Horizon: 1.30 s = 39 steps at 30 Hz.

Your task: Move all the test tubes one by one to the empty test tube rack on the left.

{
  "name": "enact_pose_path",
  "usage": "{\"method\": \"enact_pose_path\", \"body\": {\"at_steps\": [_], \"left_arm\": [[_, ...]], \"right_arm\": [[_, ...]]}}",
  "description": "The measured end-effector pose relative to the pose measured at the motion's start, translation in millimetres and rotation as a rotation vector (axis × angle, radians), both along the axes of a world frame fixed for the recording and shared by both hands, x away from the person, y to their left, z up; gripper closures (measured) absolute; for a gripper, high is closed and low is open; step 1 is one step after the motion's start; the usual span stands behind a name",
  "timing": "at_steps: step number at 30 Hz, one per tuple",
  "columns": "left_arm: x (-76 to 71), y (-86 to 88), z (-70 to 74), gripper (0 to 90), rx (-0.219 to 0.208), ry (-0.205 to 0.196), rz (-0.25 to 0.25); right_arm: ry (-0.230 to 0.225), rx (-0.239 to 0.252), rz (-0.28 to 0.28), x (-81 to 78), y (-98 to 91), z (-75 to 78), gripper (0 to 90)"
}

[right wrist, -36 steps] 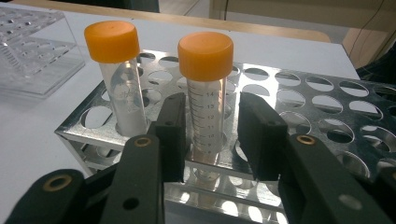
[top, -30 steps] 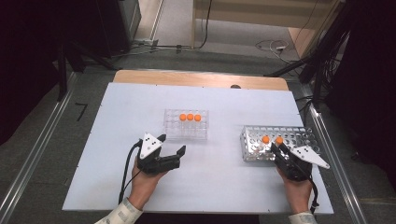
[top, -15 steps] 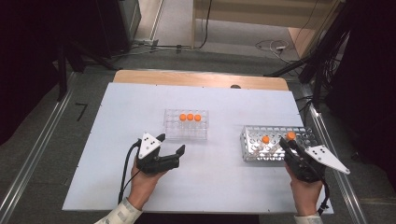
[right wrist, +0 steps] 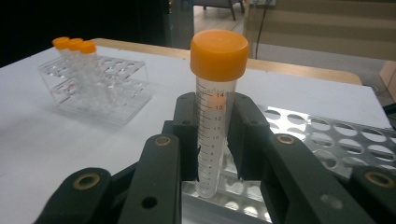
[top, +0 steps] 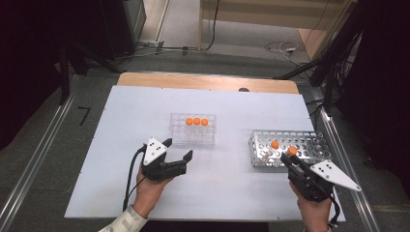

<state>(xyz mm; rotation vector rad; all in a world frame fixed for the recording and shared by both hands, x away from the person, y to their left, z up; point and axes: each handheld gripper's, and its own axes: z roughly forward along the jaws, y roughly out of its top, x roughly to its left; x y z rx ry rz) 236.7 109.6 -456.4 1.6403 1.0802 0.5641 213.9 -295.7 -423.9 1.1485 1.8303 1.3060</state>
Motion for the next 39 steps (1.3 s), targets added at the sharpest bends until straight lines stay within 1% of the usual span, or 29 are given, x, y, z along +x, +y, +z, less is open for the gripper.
{"method": "enact_pose_path", "body": {"at_steps": [7,8,13,16,18,20,23,30,33,34,39], "left_arm": [[-1.7,-2.9,0.7,18.9,-0.003,-0.006,-0.013],[-1.9,-3.6,0.8,18.9,-0.006,-0.006,-0.014],[-3.4,-7.8,1.0,18.9,0.002,-0.005,-0.028],[-4.7,-11.1,0.7,18.8,0.000,-0.001,-0.040],[-5.4,-12.7,0.9,18.8,-0.001,-0.002,-0.047],[-6.2,-13.8,1.7,18.8,-0.001,-0.003,-0.052],[-7.3,-15.9,2.9,18.9,-0.007,-0.005,-0.062],[-10.9,-23.6,6.0,18.8,-0.015,-0.013,-0.097],[-13.3,-28.5,8.1,18.8,-0.025,-0.021,-0.110],[-14.3,-29.9,9.2,18.8,-0.019,-0.023,-0.116],[-19.2,-35.7,14.0,19.8,-0.034,-0.039,-0.144]], "right_arm": [[0.015,-0.006,0.073,-4.1,19.1,-4.5,71.9],[0.023,0.003,0.086,-4.2,22.2,-5.2,71.9],[0.044,0.000,0.139,-2.5,38.4,-10.5,71.9],[0.069,0.012,0.169,0.8,47.6,-15.5,71.9],[0.070,0.001,0.181,2.8,53.9,-18.7,71.9],[0.077,0.000,0.195,4.3,59.5,-20.4,71.9],[0.074,-0.009,0.212,5.6,67.3,-22.0,71.9],[0.086,-0.029,0.248,10.3,86.1,-26.0,71.9],[0.087,-0.038,0.273,12.3,97.0,-26.8,71.9],[0.086,-0.041,0.281,12.8,101.3,-27.1,71.9],[0.092,-0.064,0.331,14.3,122.4,-29.7,71.9]]}}
